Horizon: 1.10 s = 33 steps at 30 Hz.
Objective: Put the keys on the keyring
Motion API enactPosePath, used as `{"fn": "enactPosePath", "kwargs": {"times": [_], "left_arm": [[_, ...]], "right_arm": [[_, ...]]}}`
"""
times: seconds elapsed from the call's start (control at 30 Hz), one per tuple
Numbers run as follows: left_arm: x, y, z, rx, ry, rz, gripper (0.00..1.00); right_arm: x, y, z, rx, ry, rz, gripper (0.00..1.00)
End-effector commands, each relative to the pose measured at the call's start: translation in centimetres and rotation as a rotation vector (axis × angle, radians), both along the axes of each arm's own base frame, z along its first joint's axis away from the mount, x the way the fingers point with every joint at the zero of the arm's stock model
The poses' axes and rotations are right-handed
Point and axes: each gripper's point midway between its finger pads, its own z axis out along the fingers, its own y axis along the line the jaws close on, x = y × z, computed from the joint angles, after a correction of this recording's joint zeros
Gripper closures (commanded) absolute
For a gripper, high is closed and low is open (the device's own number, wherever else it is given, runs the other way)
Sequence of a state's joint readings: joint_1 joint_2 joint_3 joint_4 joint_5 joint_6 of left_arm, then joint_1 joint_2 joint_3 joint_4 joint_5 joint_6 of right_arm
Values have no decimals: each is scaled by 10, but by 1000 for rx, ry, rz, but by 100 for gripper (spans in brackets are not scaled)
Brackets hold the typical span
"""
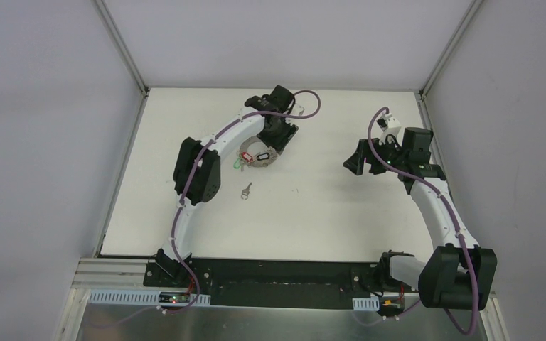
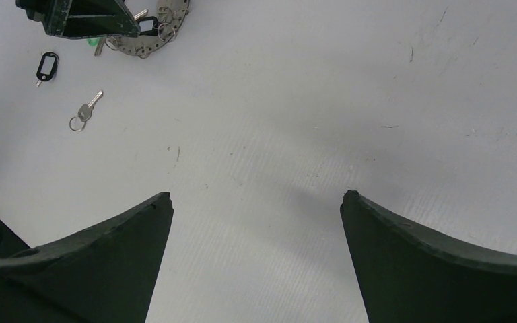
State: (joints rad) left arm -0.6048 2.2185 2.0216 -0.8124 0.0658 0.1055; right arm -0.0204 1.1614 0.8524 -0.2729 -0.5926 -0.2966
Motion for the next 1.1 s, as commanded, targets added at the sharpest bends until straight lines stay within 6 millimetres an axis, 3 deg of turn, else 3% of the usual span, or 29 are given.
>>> {"fn": "enactPosePath", "kwargs": {"times": [0.0,0.27,0.5,0.7,1.07], "left_arm": [[18,-10,4,-50,-35,104,48],[36,-28,-9,-129,-19,196,52],[39,-21,-39,-86,38,258,53],[41,-20,-40,-91,40,274,56],[41,-20,-40,-90,37,284,78]], "right_arm": [[4,0,2,3,-28,15,0],[4,0,2,3,-27,18,0],[4,0,2,5,-26,21,0],[3,3,1,16,-12,32,0],[0,5,5,32,-17,39,0]]}}
